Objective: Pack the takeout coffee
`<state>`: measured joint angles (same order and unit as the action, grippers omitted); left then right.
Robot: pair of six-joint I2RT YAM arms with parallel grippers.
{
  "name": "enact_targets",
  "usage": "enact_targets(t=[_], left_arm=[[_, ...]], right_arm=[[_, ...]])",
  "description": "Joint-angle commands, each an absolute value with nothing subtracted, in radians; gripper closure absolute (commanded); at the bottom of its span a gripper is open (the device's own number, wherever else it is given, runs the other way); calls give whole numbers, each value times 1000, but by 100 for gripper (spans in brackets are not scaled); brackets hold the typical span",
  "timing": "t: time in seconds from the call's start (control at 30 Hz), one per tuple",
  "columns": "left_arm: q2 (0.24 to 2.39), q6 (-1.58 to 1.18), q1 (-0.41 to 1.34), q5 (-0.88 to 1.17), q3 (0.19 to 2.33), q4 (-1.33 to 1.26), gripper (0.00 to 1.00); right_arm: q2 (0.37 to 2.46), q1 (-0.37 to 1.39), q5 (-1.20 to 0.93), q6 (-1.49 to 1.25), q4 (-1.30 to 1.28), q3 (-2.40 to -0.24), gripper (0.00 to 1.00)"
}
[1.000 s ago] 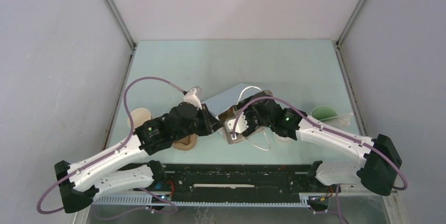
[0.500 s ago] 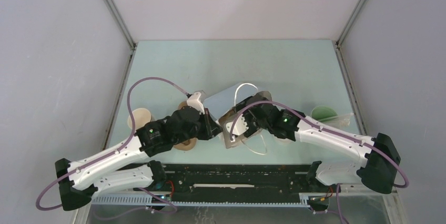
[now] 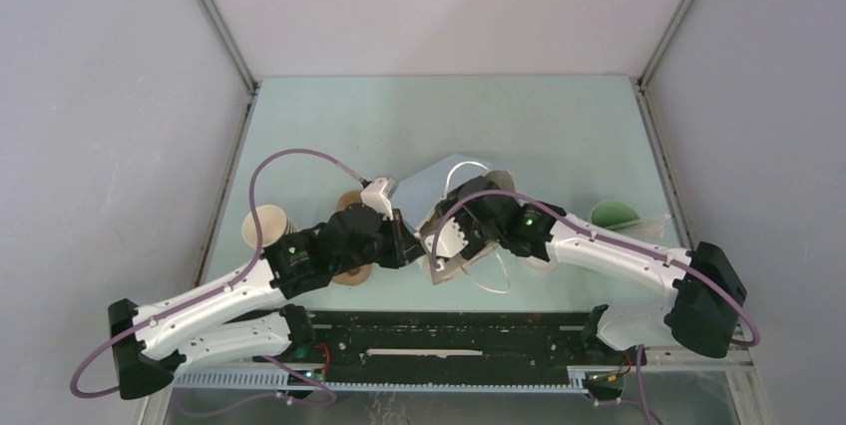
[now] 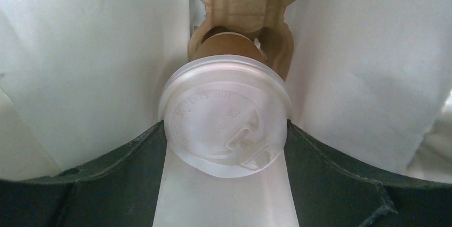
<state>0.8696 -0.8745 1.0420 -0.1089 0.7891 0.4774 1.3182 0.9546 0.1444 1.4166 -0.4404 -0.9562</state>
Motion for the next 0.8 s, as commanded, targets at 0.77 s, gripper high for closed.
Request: enact_targets(t=[0.77], left_arm=[[836, -839, 1051, -64, 770, 478, 100]], right_arm=[[1365, 890, 139, 1427, -221, -951, 66]])
